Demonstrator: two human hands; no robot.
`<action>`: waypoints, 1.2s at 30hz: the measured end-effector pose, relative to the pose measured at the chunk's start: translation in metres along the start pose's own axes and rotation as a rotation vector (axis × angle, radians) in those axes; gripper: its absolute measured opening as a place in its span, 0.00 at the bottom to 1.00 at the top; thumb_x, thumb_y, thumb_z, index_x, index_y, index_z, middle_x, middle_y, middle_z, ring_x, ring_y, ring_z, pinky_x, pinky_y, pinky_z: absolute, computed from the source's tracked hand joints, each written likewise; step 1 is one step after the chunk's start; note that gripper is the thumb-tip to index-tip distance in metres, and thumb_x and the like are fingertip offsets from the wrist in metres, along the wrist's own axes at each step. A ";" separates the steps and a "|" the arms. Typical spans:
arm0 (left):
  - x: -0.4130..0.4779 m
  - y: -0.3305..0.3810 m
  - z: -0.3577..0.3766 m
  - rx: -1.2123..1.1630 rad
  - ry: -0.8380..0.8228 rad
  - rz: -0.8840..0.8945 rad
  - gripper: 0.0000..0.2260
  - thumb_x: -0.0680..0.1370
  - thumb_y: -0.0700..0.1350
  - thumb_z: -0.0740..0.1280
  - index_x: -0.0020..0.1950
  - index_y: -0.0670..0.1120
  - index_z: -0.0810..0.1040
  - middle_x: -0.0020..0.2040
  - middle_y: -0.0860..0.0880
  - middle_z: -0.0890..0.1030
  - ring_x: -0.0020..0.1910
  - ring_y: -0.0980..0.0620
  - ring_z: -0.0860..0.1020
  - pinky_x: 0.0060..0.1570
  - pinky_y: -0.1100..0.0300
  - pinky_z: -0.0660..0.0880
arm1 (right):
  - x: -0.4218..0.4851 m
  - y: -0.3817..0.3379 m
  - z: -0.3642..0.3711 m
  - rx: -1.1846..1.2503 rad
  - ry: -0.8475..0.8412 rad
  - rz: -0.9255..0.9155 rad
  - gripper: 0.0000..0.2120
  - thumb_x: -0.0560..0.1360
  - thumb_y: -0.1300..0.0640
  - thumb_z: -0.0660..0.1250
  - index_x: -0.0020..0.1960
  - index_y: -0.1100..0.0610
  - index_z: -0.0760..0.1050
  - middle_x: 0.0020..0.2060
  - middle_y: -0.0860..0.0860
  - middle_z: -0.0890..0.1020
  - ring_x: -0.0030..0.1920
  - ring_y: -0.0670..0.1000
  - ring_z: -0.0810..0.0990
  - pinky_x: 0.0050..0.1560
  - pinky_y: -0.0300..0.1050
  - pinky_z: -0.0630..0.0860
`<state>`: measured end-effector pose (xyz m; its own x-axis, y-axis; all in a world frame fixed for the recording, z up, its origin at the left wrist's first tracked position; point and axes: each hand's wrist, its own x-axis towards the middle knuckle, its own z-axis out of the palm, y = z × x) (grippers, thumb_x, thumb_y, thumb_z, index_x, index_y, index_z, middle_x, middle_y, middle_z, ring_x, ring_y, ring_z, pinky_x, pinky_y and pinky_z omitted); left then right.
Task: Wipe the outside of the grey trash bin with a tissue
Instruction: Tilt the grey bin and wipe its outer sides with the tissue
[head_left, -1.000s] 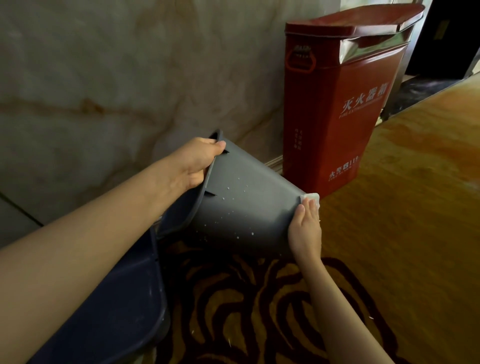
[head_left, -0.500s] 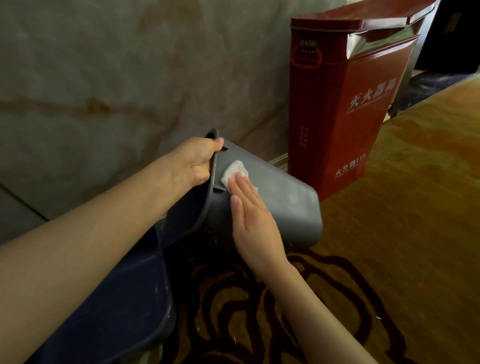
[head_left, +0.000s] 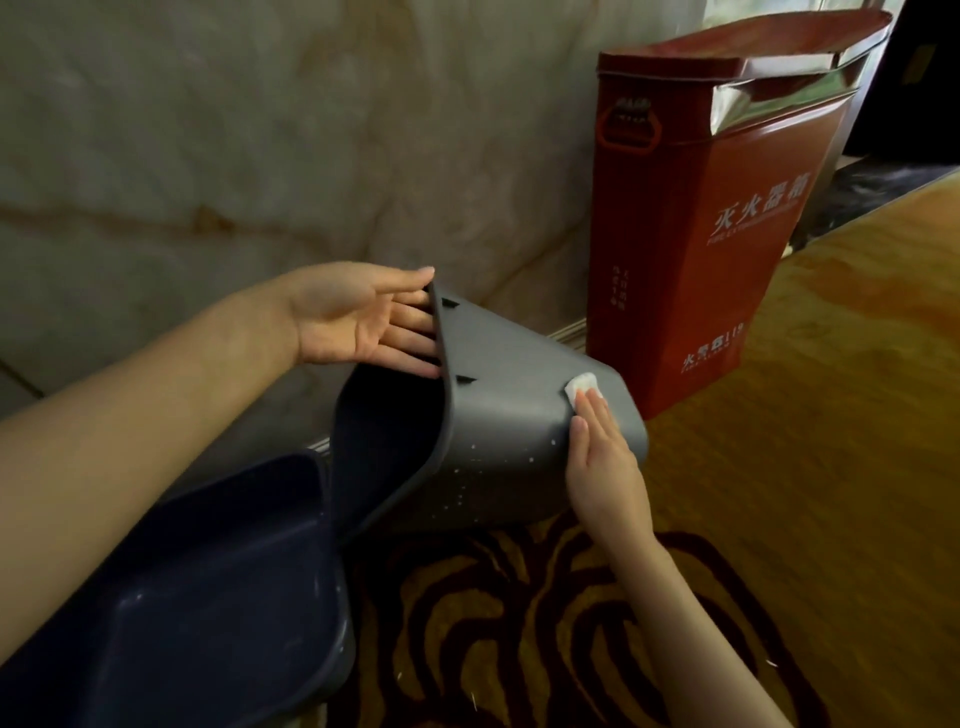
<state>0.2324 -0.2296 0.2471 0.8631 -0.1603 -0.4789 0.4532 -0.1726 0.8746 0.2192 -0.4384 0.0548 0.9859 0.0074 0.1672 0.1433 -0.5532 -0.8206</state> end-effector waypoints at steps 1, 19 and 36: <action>-0.004 -0.008 0.003 -0.016 -0.043 0.052 0.20 0.74 0.50 0.63 0.64 0.45 0.71 0.60 0.42 0.80 0.55 0.43 0.81 0.48 0.47 0.80 | 0.003 0.001 -0.001 0.013 0.000 0.018 0.22 0.81 0.49 0.47 0.74 0.50 0.55 0.74 0.48 0.59 0.73 0.45 0.55 0.64 0.37 0.53; 0.025 -0.054 0.045 -0.234 0.170 0.347 0.17 0.79 0.39 0.58 0.68 0.46 0.68 0.52 0.49 0.81 0.45 0.57 0.81 0.41 0.66 0.79 | -0.029 -0.080 0.030 0.206 -0.015 -0.294 0.23 0.80 0.44 0.44 0.74 0.45 0.50 0.75 0.42 0.52 0.73 0.35 0.44 0.69 0.33 0.45; 0.050 -0.028 0.052 -0.037 0.350 0.281 0.20 0.79 0.40 0.58 0.71 0.42 0.64 0.62 0.42 0.76 0.56 0.46 0.76 0.52 0.54 0.75 | 0.023 0.028 0.023 0.169 0.186 0.190 0.21 0.82 0.52 0.46 0.74 0.53 0.54 0.75 0.50 0.56 0.74 0.47 0.52 0.68 0.38 0.50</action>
<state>0.2511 -0.2835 0.1948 0.9745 0.1431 -0.1730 0.1922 -0.1333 0.9722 0.2480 -0.4347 0.0235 0.9660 -0.2438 0.0865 -0.0142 -0.3839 -0.9232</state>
